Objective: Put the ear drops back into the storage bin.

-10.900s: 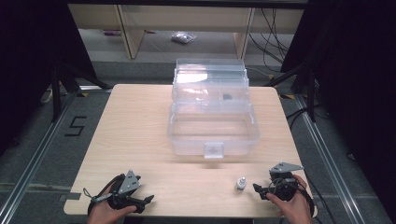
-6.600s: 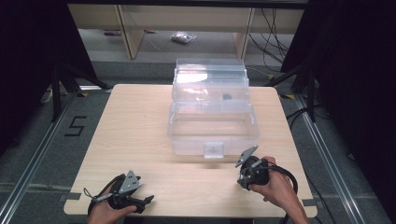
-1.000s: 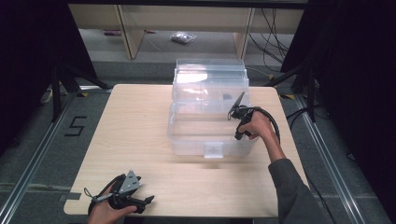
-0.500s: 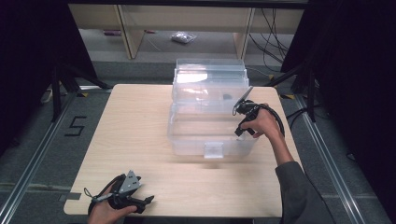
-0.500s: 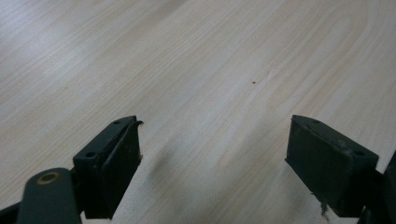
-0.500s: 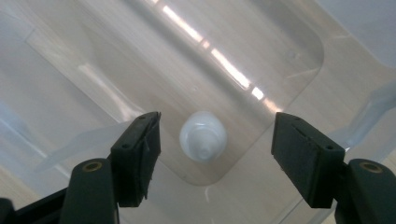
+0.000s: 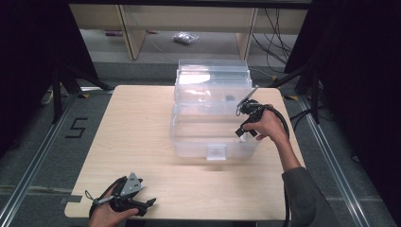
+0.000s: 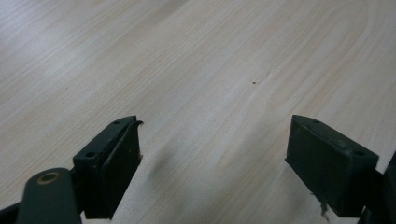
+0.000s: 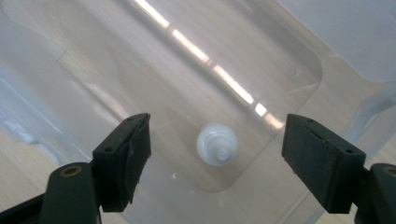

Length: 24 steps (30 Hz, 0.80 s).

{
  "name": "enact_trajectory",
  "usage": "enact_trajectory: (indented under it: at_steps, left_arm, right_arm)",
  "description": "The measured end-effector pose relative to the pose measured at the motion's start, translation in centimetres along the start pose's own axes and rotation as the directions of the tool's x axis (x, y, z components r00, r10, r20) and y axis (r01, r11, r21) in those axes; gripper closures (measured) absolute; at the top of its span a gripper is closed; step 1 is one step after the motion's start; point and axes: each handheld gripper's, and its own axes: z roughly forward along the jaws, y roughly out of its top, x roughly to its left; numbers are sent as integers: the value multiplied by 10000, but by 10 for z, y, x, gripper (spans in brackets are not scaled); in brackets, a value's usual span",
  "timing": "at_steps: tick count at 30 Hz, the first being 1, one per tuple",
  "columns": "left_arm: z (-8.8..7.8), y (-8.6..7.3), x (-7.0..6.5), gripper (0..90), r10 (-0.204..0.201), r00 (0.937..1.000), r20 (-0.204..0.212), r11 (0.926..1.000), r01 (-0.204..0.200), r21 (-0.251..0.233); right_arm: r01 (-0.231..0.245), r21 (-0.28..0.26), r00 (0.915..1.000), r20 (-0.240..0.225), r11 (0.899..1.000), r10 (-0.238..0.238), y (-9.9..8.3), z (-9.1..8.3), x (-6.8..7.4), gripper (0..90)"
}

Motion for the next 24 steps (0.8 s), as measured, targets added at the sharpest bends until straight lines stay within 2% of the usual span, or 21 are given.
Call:
enact_trajectory:
  at_steps: [3, 4, 8, 9, 10, 11, 12, 13, 14, 16, 17, 24]
  left_arm:
    - [0, 0, 0, 172, 25, 10000, 5, 10000, -25, 20]
    - [0, 0, 0, 172, -9, 10000, 5, 10000, 9, -10]
    - [0, 0, 0, 172, -21, 10000, -7, 10000, 21, -15]
    - [0, 0, 0, 172, -12, 10000, -6, 10000, 12, -2]
    - [0, 0, 1, 172, 72, 10000, 1, 10000, -72, 7]
    - [0, 0, 1, 172, 132, 9999, 0, 9999, -132, 19]
    - [0, 0, 0, 171, -26, 10000, -4, 10000, 26, 3]
    - [0, 0, 0, 172, -3, 10000, -4, 10000, 3, 2]
    - [0, 0, 0, 172, -2, 10000, -9, 10000, 2, -5]
    - [0, 0, 0, 171, 35, 10000, -5, 10000, -35, 3]
    - [0, 0, 0, 172, -16, 10000, -6, 10000, 16, 1]
    - [0, 0, 0, 172, -36, 10000, 8, 10000, 36, -19]
  right_arm:
    - [176, -221, 9998, 93, 9996, -174, -1, -4, 4, 241]
    - [36, -95, 10000, 49, 9999, -35, -1, -5, 6, 240]
    - [287, -403, 9995, 150, 9988, -281, -1, -9, 8, 236]
    - [112, -413, 9999, 98, 9991, -108, -2, -11, 9, 236]
    - [294, -512, 9995, 134, 9983, -287, -2, -11, 9, 233]
    - [139, -468, 9998, 125, 9988, -133, -2, -12, 11, 233]
    - [127, -454, 9999, 102, 9989, -122, -2, -12, 12, 234]
    - [339, -536, 9993, 159, 9980, -331, -3, -13, 12, 234]
    - [102, -470, 9999, 110, 9988, -96, -3, -14, 14, 233]
    - [368, -690, 9993, 122, 9969, -360, -4, -14, 14, 233]
    - [167, -623, 9998, 91, 9979, -161, -4, -15, 16, 232]
    - [248, -687, 9997, 15, 9973, -247, -7, -14, 19, 233]
